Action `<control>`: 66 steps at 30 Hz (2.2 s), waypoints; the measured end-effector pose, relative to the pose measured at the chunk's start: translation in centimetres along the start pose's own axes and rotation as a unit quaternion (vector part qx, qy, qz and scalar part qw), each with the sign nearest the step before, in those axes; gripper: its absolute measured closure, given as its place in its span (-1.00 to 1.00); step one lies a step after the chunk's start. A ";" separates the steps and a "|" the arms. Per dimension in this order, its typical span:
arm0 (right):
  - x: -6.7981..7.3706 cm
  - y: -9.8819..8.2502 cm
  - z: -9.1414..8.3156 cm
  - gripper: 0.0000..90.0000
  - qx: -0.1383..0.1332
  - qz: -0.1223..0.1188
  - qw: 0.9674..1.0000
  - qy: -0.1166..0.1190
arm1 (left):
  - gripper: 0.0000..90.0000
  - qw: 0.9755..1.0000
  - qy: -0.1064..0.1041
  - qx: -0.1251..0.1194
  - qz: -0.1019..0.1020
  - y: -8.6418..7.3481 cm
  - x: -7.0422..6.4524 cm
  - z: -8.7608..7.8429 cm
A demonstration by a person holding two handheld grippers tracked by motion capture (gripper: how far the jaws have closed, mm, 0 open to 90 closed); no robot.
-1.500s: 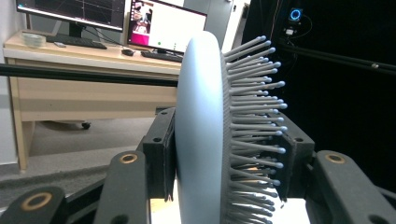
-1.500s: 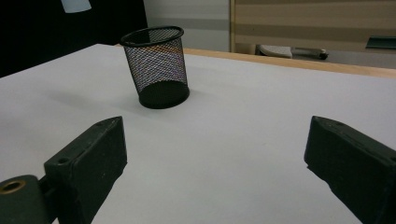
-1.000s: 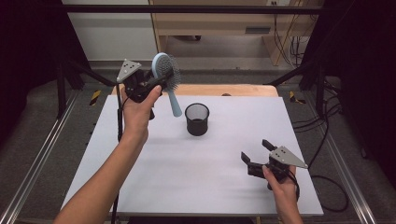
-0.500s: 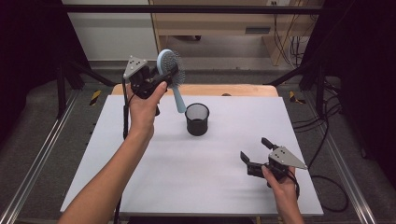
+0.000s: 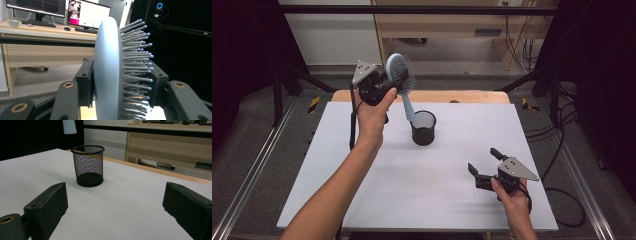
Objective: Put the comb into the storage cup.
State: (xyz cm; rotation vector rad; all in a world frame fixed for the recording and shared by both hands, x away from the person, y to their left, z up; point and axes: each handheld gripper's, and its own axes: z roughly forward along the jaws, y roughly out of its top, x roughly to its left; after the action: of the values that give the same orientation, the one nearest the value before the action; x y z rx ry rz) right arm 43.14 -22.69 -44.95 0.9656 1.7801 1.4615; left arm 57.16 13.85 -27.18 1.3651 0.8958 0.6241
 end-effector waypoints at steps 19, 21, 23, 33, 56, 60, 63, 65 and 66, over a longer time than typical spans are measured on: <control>0.1 0.0 0.1 -0.86 0.002 -0.003 1.000 0.001 | 0.10 1.000 -0.002 0.005 -0.013 -1.7 -0.3 2.4; 0.1 0.0 0.2 -0.86 0.003 -0.005 1.000 0.001 | 0.10 1.000 -0.002 0.007 -0.013 -1.9 -0.3 2.7; 0.2 0.0 0.2 -0.86 0.004 -0.006 1.000 0.002 | 0.10 1.000 -0.002 0.009 -0.013 -2.1 -0.3 3.0; 0.2 0.0 0.2 -0.86 0.004 -0.006 1.000 0.003 | 0.10 1.000 0.001 0.014 -0.014 -2.8 -0.4 3.7; 0.2 0.0 0.3 -0.87 0.007 -0.002 1.000 0.003 | 0.10 1.000 0.001 0.030 -0.003 -4.4 -0.6 4.7; 0.2 0.0 0.3 -0.87 0.008 -0.003 1.000 0.003 | 0.10 1.000 0.001 0.031 -0.005 -4.7 -0.6 4.8; 0.2 0.0 0.3 -0.87 0.009 -0.003 1.000 0.003 | 0.10 0.999 0.001 0.032 -0.005 -4.8 -0.5 4.9; 0.2 0.0 0.3 -0.87 0.009 -0.003 1.000 0.003 | 0.10 0.999 0.001 0.034 -0.006 -5.0 -0.6 4.9; 0.2 0.0 0.3 -0.87 0.009 -0.003 1.000 0.003 | 0.10 0.999 0.000 0.034 -0.006 -5.1 -0.6 5.0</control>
State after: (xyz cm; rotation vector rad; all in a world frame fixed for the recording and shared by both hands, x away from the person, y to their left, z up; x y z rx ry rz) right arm 43.29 -22.33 -45.05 0.9659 1.8020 1.4488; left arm 60.38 9.95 -32.20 1.4186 0.9319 0.5884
